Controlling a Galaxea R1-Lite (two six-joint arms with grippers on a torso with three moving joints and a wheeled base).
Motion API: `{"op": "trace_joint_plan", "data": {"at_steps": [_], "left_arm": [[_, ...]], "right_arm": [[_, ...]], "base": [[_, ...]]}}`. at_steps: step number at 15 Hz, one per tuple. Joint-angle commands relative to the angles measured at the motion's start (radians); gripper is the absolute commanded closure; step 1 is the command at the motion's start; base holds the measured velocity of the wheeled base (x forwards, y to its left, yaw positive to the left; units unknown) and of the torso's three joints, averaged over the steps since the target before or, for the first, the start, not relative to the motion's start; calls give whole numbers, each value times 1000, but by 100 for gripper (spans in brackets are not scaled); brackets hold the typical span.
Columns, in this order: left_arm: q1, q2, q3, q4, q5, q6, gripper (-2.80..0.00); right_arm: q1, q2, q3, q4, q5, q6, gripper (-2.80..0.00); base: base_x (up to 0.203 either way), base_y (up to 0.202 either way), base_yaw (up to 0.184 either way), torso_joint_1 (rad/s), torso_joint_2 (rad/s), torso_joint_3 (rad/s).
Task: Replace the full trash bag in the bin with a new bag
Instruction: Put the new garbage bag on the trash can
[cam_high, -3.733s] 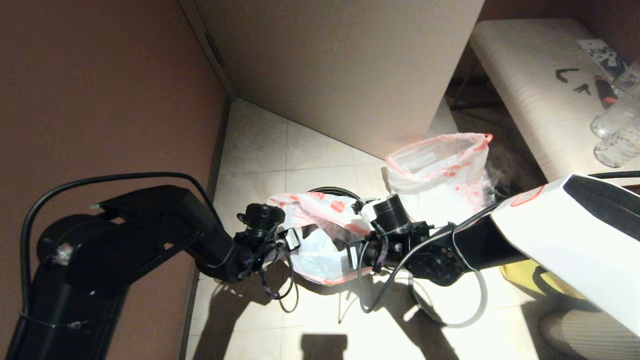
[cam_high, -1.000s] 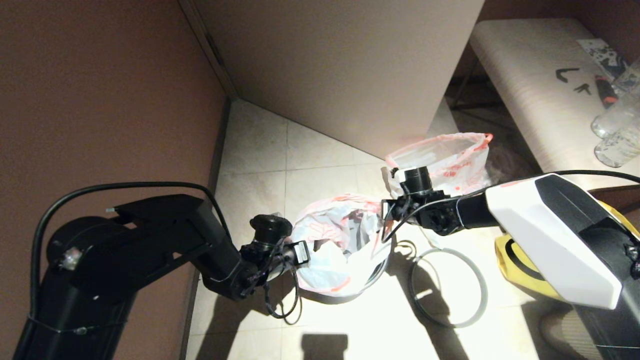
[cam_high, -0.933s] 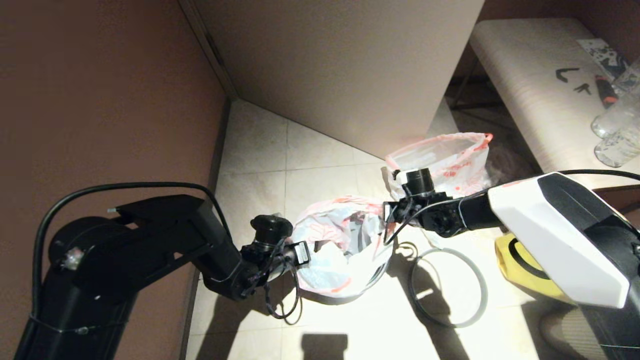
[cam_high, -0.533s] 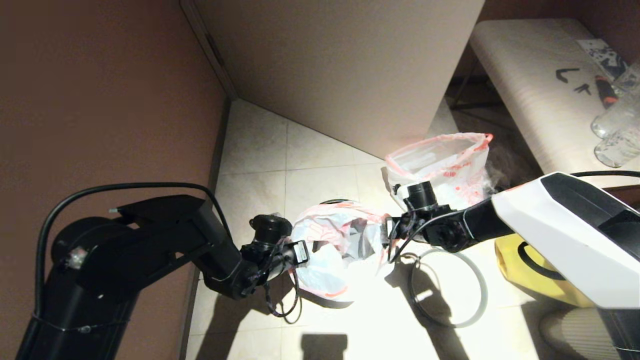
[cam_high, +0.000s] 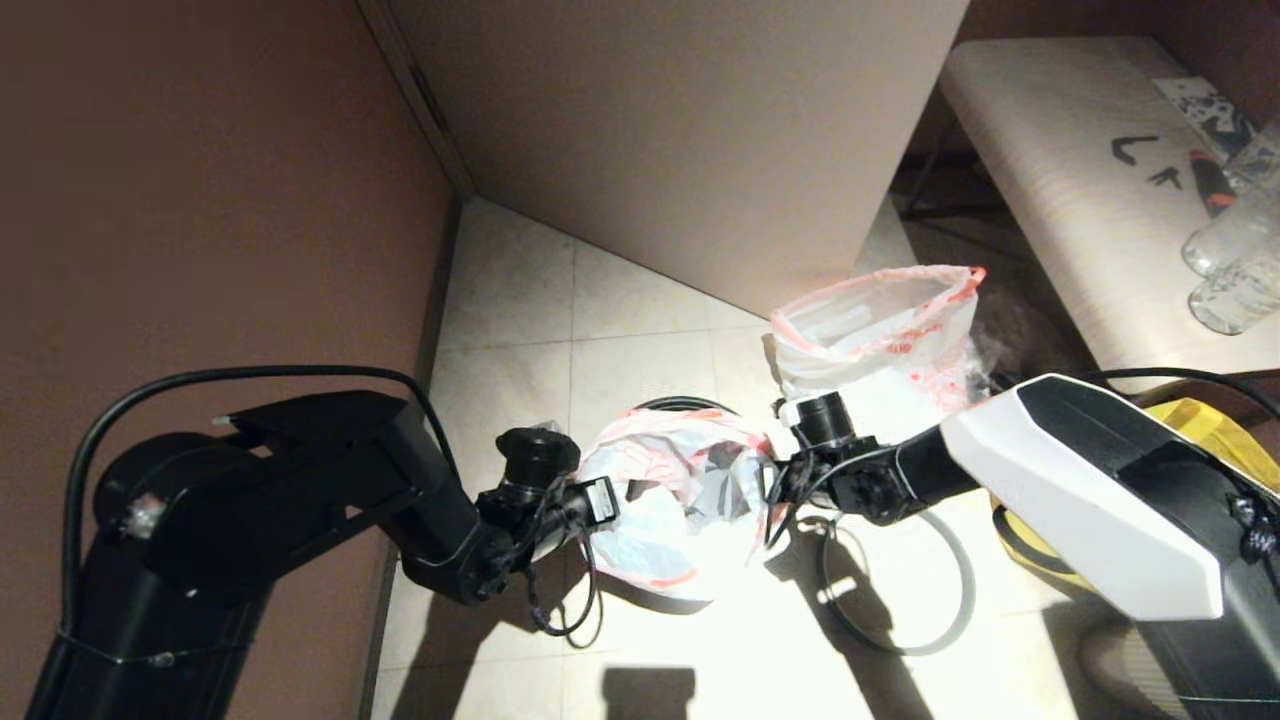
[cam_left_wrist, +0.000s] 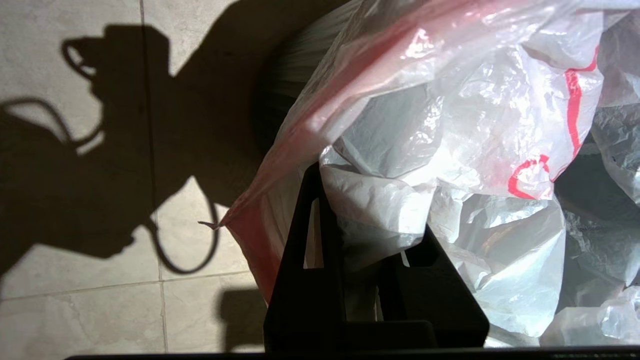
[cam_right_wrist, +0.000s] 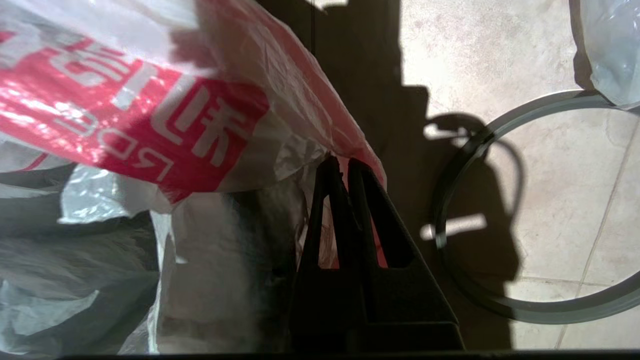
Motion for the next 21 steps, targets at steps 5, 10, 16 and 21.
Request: {"op": "trace_joint_plan", "data": {"at_steps": [5,10,16,21], "left_arm": [[11,-10,5,-6,-17,-6,0],[4,-10,11,-4,-17,1,0],[-16,-34,88,-4,-149,90,0],[-19,-31,86,-6,-149,92,0]], "right_arm": [[-2,-187,154,-4,47,78,0],[4,-402,345,-99,106,97,0],[129,-226,115,-60,129,26,0],[194,-185,101,-58,134,24,0]], "base": [[0,0,0,0,0,0],[0,0,0,0,0,0],[0,0,0,0,0,0],[0,0,0,0,0,0]]}}
